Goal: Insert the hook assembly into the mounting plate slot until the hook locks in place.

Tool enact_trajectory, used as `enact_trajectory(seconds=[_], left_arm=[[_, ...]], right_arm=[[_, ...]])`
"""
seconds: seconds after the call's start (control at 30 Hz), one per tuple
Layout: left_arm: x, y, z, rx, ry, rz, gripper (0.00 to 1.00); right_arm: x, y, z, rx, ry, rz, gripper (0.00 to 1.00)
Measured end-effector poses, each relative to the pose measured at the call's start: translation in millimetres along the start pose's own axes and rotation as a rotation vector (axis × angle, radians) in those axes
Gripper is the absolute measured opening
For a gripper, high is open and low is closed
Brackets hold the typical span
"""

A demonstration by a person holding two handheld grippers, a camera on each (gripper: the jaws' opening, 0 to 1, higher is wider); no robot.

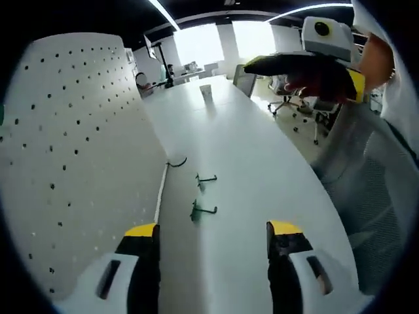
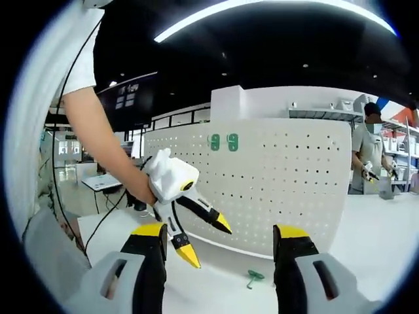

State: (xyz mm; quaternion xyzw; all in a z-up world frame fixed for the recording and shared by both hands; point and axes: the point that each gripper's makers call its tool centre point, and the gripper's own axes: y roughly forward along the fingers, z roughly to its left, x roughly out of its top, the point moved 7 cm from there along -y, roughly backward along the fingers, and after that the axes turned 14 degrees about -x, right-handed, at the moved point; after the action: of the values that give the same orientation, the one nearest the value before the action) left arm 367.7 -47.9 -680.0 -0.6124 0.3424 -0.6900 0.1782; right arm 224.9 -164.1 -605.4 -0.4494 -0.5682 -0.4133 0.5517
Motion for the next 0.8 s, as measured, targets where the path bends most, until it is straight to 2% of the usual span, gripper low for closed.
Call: enact_trajectory(seconds=[0.4, 0.6, 0.8], left_arm=[[-3.5, 33, 24.8, -0.095, 0.043, 0.145, 0.66], [-5.8, 46, 36.0, -0.115, 0.032, 0.177, 0.65], [-13.5, 62, 45.8, -0.143, 0.038, 0.245, 0.62]], right_arm=[[0.2, 0, 0, -0.006, -0.015, -0.007, 0.64], [0.6, 0, -4, -0.021, -0.008, -0.01, 0.64], [0.5, 0, -5, -0.031, -0.009, -0.011, 0.64]])
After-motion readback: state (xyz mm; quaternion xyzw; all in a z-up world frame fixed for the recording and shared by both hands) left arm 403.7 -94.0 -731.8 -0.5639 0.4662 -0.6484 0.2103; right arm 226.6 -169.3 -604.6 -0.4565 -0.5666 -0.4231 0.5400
